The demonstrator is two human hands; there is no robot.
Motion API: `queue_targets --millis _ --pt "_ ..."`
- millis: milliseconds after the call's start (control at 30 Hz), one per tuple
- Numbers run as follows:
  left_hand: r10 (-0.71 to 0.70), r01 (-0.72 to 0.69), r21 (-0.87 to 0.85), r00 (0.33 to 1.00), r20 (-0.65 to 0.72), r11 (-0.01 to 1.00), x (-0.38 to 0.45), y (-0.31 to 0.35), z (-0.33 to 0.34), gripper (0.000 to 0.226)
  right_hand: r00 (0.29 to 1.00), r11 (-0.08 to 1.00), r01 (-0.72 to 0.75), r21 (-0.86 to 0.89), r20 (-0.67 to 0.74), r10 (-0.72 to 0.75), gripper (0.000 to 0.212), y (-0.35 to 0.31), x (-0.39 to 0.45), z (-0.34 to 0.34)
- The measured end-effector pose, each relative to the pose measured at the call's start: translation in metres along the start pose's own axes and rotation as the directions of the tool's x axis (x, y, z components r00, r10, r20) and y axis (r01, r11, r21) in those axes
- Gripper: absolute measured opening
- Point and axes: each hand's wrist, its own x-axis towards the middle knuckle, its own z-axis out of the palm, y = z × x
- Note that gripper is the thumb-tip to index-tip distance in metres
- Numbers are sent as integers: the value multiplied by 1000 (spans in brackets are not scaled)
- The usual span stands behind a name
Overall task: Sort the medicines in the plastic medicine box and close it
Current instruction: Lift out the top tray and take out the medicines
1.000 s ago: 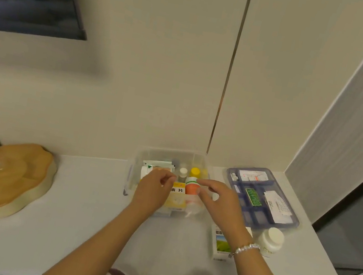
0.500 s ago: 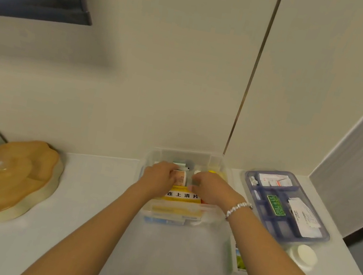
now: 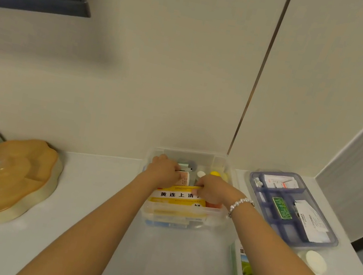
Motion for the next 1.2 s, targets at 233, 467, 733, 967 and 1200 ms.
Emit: queue_targets --millis 233,467,733,967,1200 --pt "7 -2 -45 993 118 999 5 6 -19 38 999 925 12 379 -43 5 22 0 -9 -11" --pt "4 20 -135 985 175 991 4 2 -28 42 914 911 94 402 -397 81 26 3 -37 -29" --pt "29 -23 -36 983 181 999 4 3 -19 37 695 831 148 537 -654 298 20 38 -71 -21" --pt "3 11 -90 987 160 996 2 5 -11 45 597 803 177 569 -711 372 24 46 -76 0" --pt "25 0 -233 994 104 972 -13 2 1 48 544 666 285 689 -688 480 25 47 -90 6"
